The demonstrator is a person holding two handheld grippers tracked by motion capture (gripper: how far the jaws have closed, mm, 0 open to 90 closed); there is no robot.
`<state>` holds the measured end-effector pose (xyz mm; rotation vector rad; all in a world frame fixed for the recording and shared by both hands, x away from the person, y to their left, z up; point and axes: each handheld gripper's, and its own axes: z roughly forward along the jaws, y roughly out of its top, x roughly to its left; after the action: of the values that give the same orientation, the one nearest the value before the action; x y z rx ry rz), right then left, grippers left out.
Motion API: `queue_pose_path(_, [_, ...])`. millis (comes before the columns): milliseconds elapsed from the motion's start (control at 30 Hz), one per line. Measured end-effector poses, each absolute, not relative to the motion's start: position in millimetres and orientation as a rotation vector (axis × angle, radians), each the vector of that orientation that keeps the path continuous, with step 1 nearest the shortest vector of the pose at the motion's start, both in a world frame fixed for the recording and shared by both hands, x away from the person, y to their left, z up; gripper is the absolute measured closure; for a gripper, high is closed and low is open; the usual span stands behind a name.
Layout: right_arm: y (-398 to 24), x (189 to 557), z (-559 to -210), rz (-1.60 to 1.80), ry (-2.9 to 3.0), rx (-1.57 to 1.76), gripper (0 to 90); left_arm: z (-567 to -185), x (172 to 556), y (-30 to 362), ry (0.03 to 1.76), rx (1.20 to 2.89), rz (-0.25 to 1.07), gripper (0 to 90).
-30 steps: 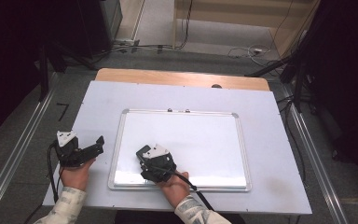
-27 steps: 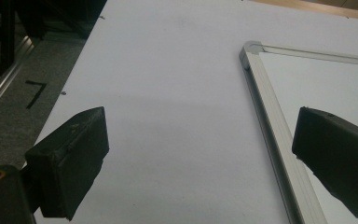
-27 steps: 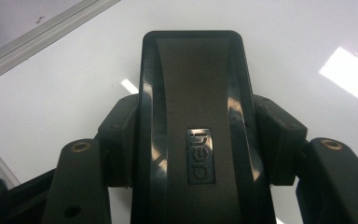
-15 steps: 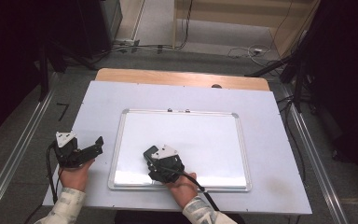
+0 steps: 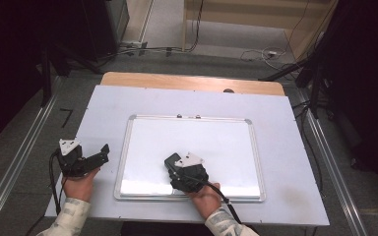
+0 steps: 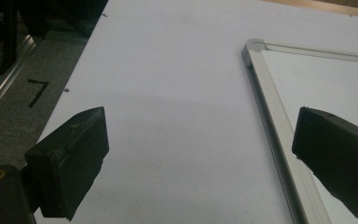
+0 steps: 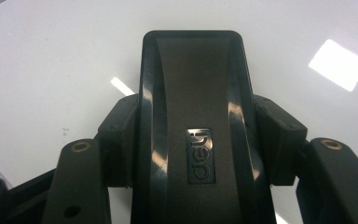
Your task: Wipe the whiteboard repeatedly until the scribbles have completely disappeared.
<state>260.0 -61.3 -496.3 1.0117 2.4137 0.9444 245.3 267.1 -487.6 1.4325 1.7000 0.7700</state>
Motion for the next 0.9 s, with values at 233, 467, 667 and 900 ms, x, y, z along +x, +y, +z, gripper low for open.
queue_pose_path(233, [-74.7,261.2,-496.2,0.941,2.403,1.029,38.6,-487.7,245.3,266.8,1.702,1.432,0.771,4.1])
queue_pose_path(467, [-90.9,262.4,-496.0,0.931,2.380,1.059,38.6,-487.7,244.8,267.1,1.702,1.431,0.770,4.1])
queue_pose_path(667, [-103.0,262.9,-496.0,0.926,2.366,1.081,38.6,-487.6,244.5,267.0,1.702,1.431,0.771,4.1])
queue_pose_path(900, [-111.3,263.2,-495.9,0.923,2.357,1.093,38.6,-487.9,244.6,266.8,1.702,1.432,0.773,4.1])
